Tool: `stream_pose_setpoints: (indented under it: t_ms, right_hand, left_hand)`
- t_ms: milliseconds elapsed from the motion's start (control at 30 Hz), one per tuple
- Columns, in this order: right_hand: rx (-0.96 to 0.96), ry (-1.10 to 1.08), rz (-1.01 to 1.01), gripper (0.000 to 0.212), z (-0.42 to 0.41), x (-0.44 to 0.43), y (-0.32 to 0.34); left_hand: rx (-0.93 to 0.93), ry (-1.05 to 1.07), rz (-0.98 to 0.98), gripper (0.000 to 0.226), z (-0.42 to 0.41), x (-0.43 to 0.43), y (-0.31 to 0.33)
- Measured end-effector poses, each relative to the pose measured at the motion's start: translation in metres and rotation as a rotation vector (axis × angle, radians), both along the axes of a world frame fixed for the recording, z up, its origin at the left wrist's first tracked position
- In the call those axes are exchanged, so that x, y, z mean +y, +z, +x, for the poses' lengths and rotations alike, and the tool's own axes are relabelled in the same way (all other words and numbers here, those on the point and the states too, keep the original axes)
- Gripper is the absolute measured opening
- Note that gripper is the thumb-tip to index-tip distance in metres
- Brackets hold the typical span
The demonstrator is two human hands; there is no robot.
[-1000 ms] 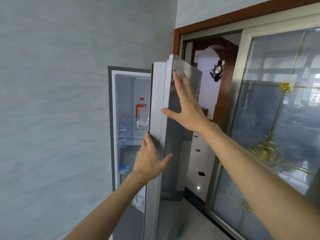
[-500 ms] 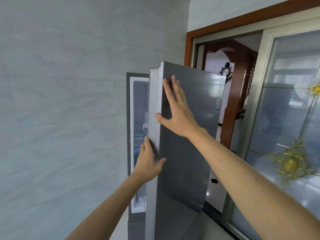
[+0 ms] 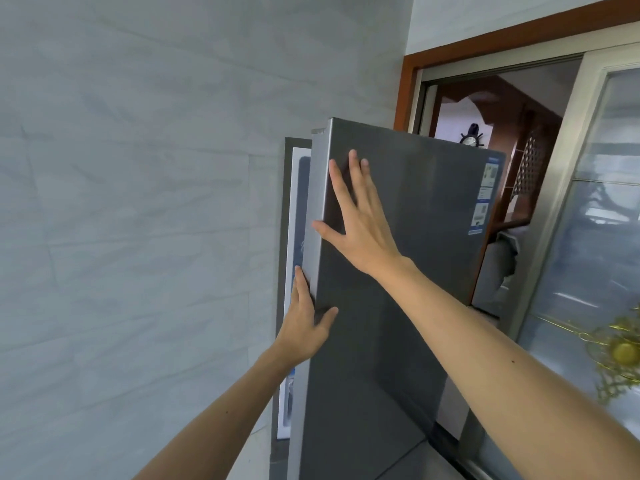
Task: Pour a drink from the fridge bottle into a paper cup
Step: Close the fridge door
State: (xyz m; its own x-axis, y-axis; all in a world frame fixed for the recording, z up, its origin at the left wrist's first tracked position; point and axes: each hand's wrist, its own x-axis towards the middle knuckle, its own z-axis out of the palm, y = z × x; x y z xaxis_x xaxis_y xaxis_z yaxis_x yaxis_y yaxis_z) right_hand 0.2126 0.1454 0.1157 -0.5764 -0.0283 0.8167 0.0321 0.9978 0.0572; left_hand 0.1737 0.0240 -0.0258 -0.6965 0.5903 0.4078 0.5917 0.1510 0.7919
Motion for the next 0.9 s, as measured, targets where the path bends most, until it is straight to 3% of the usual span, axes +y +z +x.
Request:
stream_pose_setpoints:
  t_ms: [267,600,900]
  right_hand:
    - [0.091,-0.011,0.079,0.087,-0.043,0.009,-0.010]
    - [0.221,0.025,0.109,0.078,-0.096,0.016,-0.018]
    - [0.246,-0.024,0.157,0.076,-0.134,0.020,-0.019]
  left_hand:
    - [0.063,0.036,0.100,0.098,-0.042,0.012,-0.015]
    - [-0.018,0.000,0.195,0.100,-0.086,0.023,-0.018]
    - [-0.107,-0.034,0.332,0.086,-0.115,0.033,-0.015]
